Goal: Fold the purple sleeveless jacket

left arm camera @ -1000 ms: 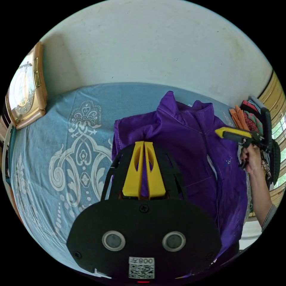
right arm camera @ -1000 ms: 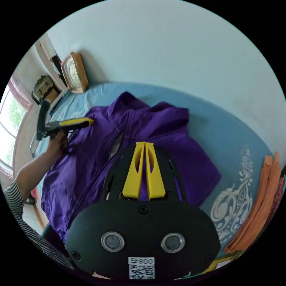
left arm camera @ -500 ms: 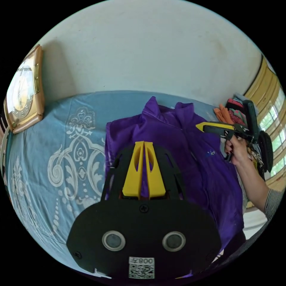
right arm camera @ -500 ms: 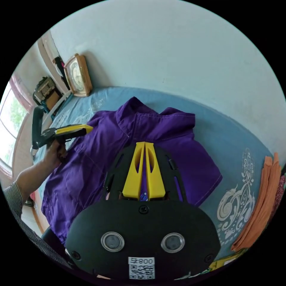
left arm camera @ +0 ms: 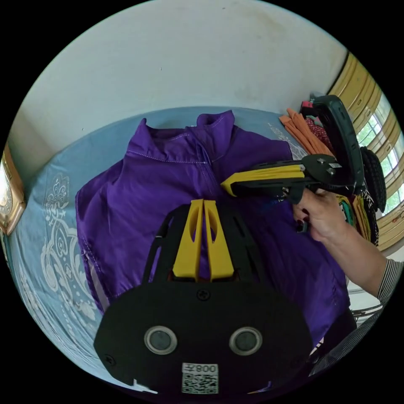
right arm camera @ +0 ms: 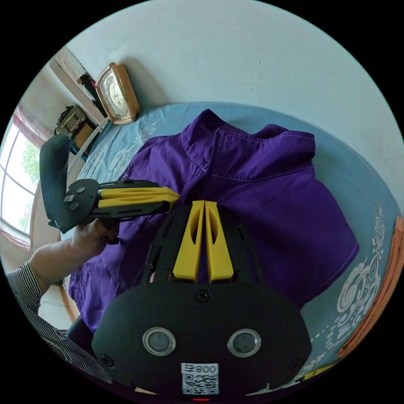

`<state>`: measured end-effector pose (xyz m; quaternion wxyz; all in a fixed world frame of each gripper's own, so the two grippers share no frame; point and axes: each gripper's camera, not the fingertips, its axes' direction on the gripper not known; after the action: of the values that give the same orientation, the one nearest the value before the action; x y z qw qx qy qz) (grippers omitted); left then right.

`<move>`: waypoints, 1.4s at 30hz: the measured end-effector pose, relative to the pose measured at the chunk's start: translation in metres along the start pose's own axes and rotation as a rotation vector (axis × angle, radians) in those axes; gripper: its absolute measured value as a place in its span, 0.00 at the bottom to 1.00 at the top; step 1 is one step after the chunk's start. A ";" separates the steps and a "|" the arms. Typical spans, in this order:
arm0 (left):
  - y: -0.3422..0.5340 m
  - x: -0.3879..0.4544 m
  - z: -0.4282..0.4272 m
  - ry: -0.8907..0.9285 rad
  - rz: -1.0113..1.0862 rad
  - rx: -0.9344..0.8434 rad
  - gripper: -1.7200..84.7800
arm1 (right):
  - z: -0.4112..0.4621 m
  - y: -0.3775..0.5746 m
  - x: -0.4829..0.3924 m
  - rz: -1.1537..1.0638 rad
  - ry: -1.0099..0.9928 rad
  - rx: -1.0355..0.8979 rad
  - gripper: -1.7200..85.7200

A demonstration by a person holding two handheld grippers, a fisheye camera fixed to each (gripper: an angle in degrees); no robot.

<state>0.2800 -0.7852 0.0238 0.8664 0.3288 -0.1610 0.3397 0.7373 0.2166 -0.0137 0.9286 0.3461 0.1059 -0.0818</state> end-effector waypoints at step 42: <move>0.488 -0.001 -0.504 0.193 -0.689 0.048 0.02 | -0.161 0.571 0.017 0.485 -0.092 -0.081 0.04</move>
<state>-0.0319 -0.1734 -0.1207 0.9333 0.3503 0.0497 0.0607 0.8599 0.7483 0.2197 0.9379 0.3200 -0.0196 0.1323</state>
